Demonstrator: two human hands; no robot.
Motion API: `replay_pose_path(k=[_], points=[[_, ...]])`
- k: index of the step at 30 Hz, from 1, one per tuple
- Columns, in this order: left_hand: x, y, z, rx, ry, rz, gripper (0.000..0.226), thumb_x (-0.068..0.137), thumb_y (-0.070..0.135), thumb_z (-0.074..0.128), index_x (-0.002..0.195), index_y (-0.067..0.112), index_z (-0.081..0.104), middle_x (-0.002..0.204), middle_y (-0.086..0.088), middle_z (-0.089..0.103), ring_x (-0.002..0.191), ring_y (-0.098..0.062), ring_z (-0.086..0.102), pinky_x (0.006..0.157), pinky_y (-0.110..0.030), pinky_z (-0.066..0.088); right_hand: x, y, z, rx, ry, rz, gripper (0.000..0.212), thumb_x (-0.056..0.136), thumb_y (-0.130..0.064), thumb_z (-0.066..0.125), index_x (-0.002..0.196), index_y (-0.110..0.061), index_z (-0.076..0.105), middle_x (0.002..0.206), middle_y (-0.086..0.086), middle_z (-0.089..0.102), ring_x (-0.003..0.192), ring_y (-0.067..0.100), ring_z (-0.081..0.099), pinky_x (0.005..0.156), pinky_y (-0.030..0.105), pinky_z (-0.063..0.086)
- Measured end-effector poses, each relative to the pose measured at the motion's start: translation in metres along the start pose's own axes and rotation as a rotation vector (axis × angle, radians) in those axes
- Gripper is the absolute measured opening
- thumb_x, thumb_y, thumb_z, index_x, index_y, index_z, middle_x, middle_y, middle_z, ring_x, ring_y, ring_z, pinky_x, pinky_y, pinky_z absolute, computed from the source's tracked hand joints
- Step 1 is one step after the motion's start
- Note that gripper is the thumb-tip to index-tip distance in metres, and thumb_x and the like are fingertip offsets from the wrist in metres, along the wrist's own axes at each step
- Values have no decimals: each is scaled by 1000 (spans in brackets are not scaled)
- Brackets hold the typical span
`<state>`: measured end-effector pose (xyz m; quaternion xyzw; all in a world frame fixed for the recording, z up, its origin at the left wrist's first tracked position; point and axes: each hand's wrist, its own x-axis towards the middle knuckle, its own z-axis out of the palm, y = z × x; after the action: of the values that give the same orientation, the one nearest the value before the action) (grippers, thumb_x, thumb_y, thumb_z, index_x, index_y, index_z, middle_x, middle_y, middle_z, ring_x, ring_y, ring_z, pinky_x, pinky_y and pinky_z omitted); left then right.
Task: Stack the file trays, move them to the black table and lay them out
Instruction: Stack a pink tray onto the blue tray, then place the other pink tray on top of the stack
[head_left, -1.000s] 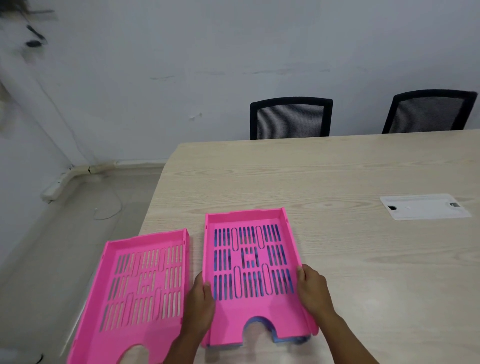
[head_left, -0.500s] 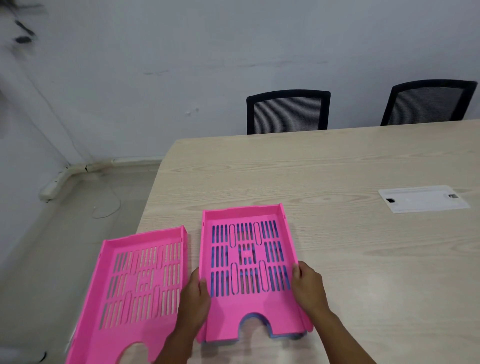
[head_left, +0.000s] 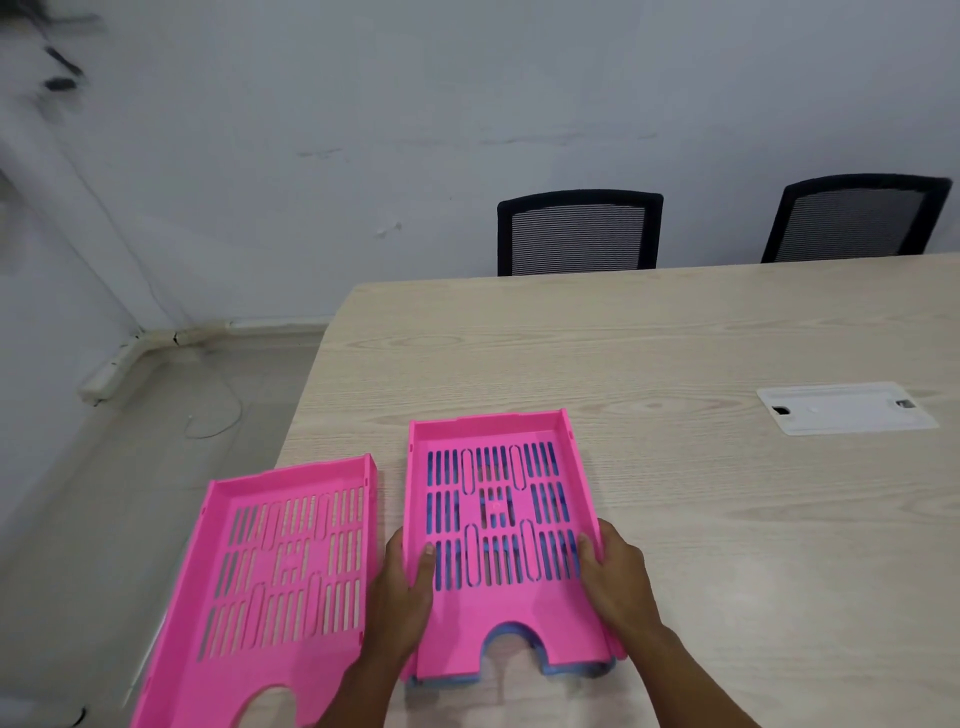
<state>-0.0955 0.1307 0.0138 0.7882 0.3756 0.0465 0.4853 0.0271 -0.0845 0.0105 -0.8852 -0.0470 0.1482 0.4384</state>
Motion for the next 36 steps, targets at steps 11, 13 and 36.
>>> replay_pose_path(k=[11, 13, 36], points=[[4, 5, -23, -27, 8, 78, 55, 100, 34, 51, 150, 15, 36, 153, -8, 45, 140, -26, 43, 115, -40, 33, 1, -37, 11, -45, 181, -243, 38, 97, -13, 53, 135, -8, 55, 124, 10, 68, 111, 28, 66, 95, 32, 51], [6, 0, -33, -33, 35, 82, 52, 99, 34, 53, 147, 18, 41, 151, -8, 49, 138, -25, 46, 114, -41, 37, 4, -49, 21, -52, 189, -255, 42, 96, -12, 57, 136, -4, 57, 131, 15, 66, 119, 31, 63, 102, 37, 48], [3, -129, -199, 41, 351, 3, 40, 92, 11, 63, 132, 10, 58, 139, -11, 60, 127, -27, 58, 106, -34, 43, -70, -146, 216, -68, -240, -356, 48, 99, -16, 53, 146, -5, 44, 148, 10, 51, 139, 23, 44, 114, 24, 26]])
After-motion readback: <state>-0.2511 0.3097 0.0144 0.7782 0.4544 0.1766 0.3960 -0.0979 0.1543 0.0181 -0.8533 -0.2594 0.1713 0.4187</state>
